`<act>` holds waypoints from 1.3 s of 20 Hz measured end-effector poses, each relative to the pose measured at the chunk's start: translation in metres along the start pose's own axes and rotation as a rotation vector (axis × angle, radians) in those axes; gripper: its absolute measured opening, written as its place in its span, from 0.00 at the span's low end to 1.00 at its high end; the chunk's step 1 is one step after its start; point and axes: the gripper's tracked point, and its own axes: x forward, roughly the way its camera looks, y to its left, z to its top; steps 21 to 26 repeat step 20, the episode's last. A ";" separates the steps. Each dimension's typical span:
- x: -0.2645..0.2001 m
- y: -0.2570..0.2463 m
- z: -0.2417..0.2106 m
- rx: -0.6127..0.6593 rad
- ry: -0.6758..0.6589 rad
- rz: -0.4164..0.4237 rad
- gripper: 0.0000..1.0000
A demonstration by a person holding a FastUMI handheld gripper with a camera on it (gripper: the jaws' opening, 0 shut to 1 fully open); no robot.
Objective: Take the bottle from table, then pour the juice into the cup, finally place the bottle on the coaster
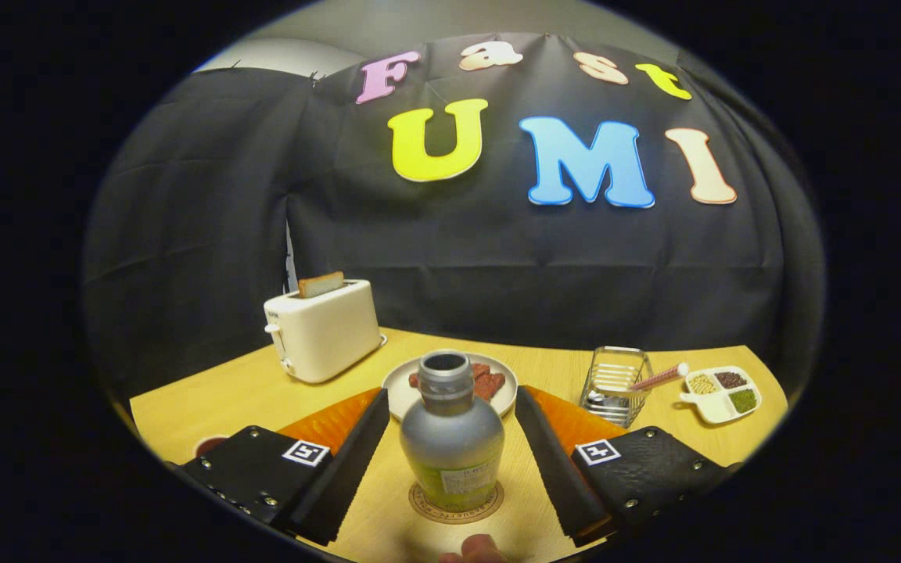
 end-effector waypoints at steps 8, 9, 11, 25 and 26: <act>-0.103 -0.062 0.187 0.017 -0.212 -0.232 0.99; -0.114 -0.070 0.201 0.015 -0.209 -0.252 0.98; -0.134 -0.084 0.220 0.020 -0.195 -0.288 0.99; -0.187 -0.123 0.262 -0.011 -0.228 -0.376 0.99; -0.187 -0.123 0.262 -0.011 -0.228 -0.376 0.99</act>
